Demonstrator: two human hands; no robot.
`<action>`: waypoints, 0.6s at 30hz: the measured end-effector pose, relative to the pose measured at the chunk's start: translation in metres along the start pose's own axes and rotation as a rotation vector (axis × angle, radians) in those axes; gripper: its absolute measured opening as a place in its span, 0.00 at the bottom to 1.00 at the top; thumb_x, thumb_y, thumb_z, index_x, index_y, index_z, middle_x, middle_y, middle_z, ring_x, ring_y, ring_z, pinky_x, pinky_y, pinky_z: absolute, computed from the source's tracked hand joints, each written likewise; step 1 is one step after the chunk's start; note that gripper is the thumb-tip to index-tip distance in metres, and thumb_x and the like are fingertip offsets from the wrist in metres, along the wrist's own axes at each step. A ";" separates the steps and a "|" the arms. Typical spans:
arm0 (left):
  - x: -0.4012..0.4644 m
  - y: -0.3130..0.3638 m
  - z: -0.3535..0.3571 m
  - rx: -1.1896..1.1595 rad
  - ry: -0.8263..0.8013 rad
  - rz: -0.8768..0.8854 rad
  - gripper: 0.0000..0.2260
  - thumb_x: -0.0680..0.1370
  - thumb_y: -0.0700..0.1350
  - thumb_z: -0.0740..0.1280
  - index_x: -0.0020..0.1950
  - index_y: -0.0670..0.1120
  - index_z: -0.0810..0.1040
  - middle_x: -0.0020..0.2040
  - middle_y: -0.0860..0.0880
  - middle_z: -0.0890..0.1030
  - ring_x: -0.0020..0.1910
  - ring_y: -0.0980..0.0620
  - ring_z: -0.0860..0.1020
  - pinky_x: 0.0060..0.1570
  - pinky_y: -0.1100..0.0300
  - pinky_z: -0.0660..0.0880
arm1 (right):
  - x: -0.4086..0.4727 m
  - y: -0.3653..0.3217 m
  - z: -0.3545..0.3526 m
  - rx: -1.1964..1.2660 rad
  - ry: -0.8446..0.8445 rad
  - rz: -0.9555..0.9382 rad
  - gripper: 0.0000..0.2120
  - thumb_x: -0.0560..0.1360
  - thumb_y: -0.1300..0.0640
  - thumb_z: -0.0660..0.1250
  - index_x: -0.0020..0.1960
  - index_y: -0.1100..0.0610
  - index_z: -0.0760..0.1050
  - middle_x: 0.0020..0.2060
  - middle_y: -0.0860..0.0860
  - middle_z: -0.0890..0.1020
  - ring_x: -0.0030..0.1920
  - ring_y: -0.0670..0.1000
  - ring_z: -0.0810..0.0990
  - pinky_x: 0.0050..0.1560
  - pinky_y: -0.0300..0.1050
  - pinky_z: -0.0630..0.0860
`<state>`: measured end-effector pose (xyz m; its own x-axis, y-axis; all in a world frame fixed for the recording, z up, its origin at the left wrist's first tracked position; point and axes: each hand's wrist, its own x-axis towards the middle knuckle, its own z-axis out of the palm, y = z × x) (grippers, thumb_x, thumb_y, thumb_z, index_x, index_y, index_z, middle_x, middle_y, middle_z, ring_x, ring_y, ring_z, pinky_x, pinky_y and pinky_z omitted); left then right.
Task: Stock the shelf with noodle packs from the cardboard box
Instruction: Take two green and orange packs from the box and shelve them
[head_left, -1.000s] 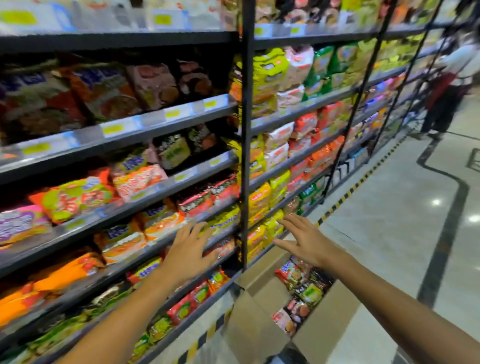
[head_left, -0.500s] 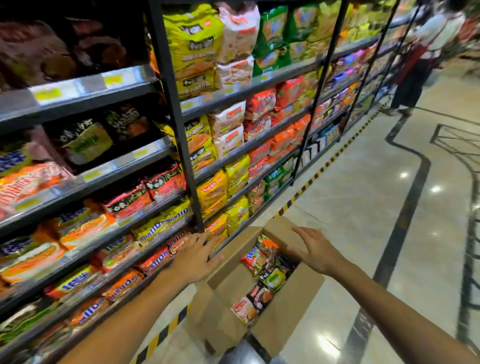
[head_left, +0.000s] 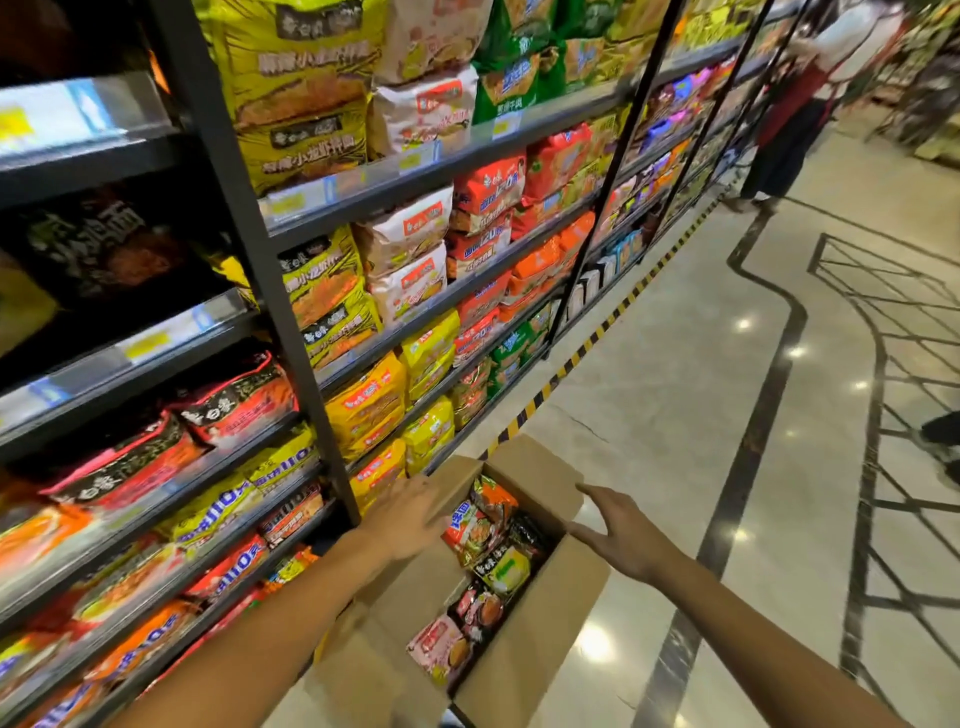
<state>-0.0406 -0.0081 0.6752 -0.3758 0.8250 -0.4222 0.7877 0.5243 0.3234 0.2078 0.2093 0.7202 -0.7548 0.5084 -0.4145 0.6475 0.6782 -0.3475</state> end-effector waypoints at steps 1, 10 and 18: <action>0.009 0.000 -0.002 -0.006 -0.001 0.000 0.27 0.81 0.61 0.56 0.75 0.47 0.64 0.74 0.48 0.64 0.73 0.44 0.62 0.71 0.48 0.63 | 0.008 0.001 -0.003 0.004 -0.002 -0.005 0.42 0.73 0.27 0.53 0.79 0.51 0.57 0.77 0.51 0.65 0.76 0.54 0.61 0.75 0.48 0.61; 0.080 -0.009 0.005 -0.087 0.009 -0.154 0.37 0.77 0.68 0.45 0.76 0.46 0.64 0.76 0.47 0.64 0.75 0.45 0.60 0.74 0.51 0.55 | 0.128 0.024 -0.020 -0.038 -0.132 -0.096 0.60 0.59 0.15 0.37 0.79 0.51 0.58 0.76 0.52 0.65 0.76 0.54 0.62 0.74 0.50 0.62; 0.161 -0.025 0.086 -0.242 -0.091 -0.428 0.30 0.80 0.64 0.54 0.74 0.46 0.68 0.72 0.44 0.71 0.70 0.42 0.70 0.68 0.48 0.67 | 0.264 0.064 -0.014 -0.151 -0.421 -0.234 0.31 0.79 0.43 0.64 0.78 0.54 0.61 0.73 0.55 0.70 0.72 0.56 0.68 0.69 0.45 0.64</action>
<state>-0.0787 0.0932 0.5259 -0.5878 0.5088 -0.6290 0.4320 0.8548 0.2877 0.0486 0.3947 0.6004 -0.7501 0.0965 -0.6543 0.4202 0.8335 -0.3588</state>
